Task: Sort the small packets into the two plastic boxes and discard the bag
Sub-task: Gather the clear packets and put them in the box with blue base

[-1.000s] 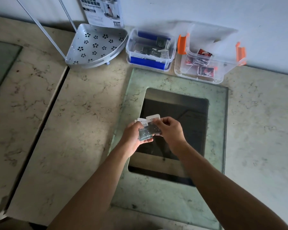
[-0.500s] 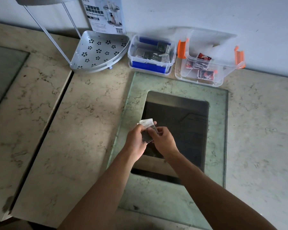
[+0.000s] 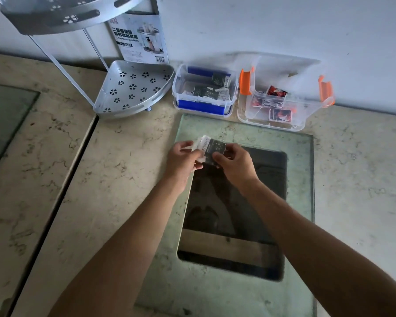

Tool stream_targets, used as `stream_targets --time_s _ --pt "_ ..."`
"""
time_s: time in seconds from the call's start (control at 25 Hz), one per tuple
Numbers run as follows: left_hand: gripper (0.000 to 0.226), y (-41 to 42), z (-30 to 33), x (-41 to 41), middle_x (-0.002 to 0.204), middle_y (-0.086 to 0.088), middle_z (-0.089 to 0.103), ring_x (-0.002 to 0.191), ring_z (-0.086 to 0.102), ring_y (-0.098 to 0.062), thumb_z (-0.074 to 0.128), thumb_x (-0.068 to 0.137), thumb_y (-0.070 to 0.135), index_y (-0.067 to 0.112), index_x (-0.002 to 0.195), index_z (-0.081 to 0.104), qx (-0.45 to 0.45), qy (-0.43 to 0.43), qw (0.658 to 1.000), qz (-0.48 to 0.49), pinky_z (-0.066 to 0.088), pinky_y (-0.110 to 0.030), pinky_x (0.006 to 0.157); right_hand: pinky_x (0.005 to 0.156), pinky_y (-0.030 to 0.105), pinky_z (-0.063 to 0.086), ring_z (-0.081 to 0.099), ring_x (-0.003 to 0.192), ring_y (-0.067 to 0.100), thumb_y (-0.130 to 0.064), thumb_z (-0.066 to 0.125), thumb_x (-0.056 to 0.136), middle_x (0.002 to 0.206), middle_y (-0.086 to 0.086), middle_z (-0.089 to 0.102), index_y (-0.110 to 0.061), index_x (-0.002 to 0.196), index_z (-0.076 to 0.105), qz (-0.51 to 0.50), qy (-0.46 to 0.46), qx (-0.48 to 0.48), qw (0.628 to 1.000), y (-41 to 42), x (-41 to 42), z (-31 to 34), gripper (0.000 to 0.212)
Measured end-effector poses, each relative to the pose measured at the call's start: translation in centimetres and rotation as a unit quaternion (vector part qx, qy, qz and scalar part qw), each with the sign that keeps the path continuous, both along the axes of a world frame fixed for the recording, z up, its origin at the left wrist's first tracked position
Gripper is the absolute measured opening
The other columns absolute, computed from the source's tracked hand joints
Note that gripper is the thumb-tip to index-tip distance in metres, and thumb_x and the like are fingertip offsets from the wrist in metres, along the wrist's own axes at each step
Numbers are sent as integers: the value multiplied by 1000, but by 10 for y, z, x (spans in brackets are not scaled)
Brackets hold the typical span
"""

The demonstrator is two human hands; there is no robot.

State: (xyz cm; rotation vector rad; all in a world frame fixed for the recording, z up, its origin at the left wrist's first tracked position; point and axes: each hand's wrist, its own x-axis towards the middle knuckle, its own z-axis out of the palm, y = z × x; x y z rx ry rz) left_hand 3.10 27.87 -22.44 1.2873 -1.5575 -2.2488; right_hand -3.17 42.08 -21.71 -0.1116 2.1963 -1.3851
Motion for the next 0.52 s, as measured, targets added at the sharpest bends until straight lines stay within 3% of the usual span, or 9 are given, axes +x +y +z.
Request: stream_targets --time_s 0.12,0.28,0.4,0.52 --pt "36 -30 17 -46 105 -12 74 85 74 -23 76 80 7 6 115 67 -114 17 993 -35 59 -30 64 76 33 58 70 89 15 -30 67 93 101 -5 72 -18 115 64 13 66 11 998 -34 -47 15 25" --pt "32 -71 31 -108 98 -11 76 81 75 -22 78 77 5 5 108 70 -215 16 976 -34 63 -32 68 65 27 45 62 81 20 -22 62 94 92 0 69 -11 105 68 7 151 46 987 -87 -108 26 16" --pt "23 -95 32 -151 96 -13 75 74 73 -22 76 77 -3 6 98 69 -223 9 975 -19 64 -36 69 75 35 49 65 90 30 -21 60 93 98 10 73 -10 105 69 -11 143 61 988 -116 -144 24 19" --pt "25 -112 21 -193 98 -18 74 71 72 -24 74 76 -8 2 98 67 -194 0 981 -26 64 -39 63 78 36 49 67 97 35 -19 57 92 103 16 74 -7 108 69 -35 129 86 987 -139 -176 9 23"
